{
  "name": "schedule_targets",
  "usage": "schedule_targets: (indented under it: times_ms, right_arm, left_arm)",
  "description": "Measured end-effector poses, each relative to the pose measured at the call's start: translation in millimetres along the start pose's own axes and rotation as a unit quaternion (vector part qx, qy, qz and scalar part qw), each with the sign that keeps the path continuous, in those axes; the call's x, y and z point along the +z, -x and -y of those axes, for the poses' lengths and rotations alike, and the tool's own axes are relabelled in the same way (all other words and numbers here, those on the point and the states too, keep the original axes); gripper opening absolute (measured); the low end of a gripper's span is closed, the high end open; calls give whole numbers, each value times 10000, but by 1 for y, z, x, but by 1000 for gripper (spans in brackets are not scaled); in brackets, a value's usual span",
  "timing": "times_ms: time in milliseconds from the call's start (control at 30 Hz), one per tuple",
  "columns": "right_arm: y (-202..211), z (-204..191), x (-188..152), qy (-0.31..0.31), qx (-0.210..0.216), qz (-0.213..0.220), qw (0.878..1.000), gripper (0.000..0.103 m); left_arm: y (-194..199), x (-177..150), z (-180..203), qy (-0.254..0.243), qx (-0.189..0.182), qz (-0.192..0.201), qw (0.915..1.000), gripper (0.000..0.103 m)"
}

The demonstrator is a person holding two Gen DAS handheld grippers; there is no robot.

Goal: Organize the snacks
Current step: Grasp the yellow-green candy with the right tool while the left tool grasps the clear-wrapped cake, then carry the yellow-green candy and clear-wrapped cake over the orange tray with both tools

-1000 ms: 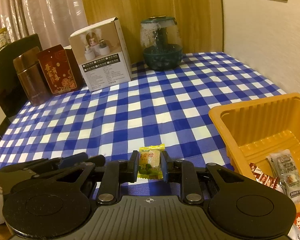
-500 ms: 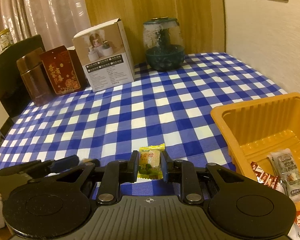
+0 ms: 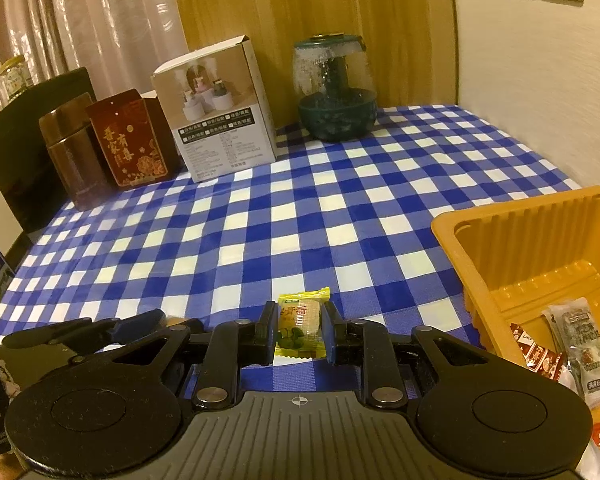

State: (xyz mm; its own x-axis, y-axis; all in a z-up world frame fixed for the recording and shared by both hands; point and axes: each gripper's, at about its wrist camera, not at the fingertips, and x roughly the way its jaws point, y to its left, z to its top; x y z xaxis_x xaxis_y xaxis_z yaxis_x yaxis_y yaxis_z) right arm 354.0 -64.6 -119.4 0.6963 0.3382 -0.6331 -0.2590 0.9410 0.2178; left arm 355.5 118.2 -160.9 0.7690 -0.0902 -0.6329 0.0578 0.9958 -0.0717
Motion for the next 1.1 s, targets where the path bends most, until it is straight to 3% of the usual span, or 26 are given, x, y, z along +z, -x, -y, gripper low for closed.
schedule_targets:
  times_ms: [533,1100]
  right_arm:
    - [28,-1,-6,60,179,58,9998,23]
    - [138,-1,-62,441,266,214,9984,23]
  left_arm:
    - [52,-12,4,248,-63,-115,9996,29]
    - [160,-35,44,668,38,264,9974,29]
